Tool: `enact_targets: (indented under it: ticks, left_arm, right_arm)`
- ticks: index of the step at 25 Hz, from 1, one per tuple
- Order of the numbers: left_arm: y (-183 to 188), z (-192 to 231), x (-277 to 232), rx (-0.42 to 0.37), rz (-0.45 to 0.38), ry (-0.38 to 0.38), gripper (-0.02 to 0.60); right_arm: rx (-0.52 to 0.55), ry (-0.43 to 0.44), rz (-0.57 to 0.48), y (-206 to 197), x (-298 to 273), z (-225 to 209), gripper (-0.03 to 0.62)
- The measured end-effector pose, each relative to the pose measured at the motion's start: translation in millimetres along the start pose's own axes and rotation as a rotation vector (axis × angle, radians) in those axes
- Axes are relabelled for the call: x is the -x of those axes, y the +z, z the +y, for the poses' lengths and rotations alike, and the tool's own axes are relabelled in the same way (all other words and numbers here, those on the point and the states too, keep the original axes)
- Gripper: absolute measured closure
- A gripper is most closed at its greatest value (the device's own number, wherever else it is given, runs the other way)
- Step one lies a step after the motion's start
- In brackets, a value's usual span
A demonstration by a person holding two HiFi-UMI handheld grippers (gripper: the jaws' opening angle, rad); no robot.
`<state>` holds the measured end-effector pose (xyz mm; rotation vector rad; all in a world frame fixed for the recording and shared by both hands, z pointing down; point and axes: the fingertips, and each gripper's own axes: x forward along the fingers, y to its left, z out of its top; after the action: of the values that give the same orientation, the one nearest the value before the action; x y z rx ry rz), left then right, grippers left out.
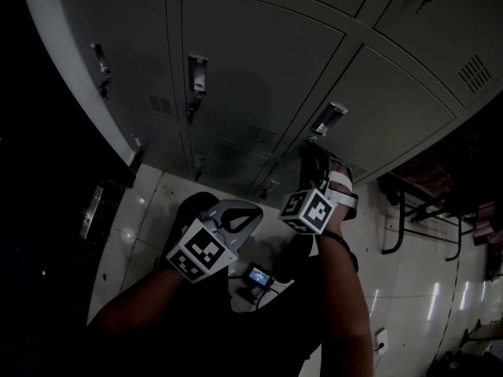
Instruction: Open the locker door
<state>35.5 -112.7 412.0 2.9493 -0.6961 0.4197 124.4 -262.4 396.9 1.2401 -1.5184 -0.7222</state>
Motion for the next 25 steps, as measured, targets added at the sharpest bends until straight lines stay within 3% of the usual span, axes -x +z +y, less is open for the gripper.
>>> enact_targets:
  ticks: [5,16,25]
  left_arm:
    - [-0.4,0.6,0.4,-0.003,0.003,0.002,0.569]
    - [-1.8,0.3,-0.2,-0.007,0.008,0.005,0.569]
    - [-2.0,-0.1,-1.5,-0.013,0.015,0.003,0.569]
  right_arm:
    - [-0.047,-0.016,-0.006,0.3,3.5,-0.8,0.554]
    - [-0.185,0.059,-0.094,-10.5,58.5,15.3,0.548]
    - [-0.146,0.051,-0.143,-49.1,133.9,27.8,0.545]
